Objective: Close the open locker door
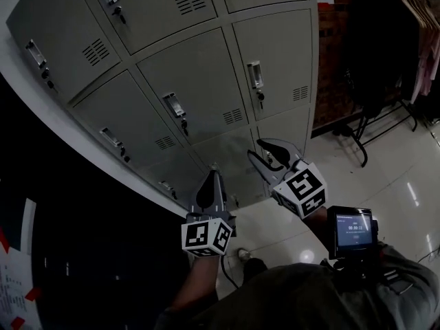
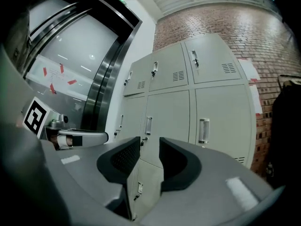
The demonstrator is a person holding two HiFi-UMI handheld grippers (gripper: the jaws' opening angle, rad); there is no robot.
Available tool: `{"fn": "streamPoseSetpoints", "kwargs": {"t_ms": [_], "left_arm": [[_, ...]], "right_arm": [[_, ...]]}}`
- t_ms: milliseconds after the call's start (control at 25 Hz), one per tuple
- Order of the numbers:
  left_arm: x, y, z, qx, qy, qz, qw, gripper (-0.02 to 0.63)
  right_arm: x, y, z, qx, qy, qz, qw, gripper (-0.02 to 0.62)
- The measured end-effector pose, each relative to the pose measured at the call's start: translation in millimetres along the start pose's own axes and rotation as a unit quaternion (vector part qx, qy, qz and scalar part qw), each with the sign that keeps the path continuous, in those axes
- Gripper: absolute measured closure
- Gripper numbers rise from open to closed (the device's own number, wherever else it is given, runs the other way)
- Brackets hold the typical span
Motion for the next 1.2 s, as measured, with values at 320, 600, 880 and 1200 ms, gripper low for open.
{"fn": "streamPoseSetpoints", "kwargs": {"t_ms": [320, 600, 880, 1200], "left_arm": [[39, 8, 95, -0.006, -0.010, -0.010, 0.9999, 0.606], [64, 8, 141, -0.011, -0.001, -0.027, 0.9996, 0.606], [79, -1, 142, -0.023, 0.014, -0.025, 0.9993, 0.606], [109, -6, 120, -0.006, 0.018, -0.035, 0.9992, 0.606]], "right_arm": [[107, 5, 6, -0.017, -0.009, 0.005, 1.000, 0.480], [162, 5, -5, -0.031, -0.013, 0.005, 0.999, 0.480], [181, 6, -35, -0.035, -0.014, -0.010, 0.999, 0.486], [182, 4, -76, -0.040, -0.018, -0.034, 0.998, 0.517]]}}
Point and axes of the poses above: the fingertips, and each gripper's own axes: x backward along the fingers, z to its right, y out of its underside, the point moved 3 cm from there along x, backward along the fingers, and after that the axes turned 2 degrees about y, right-handed, at the moved point
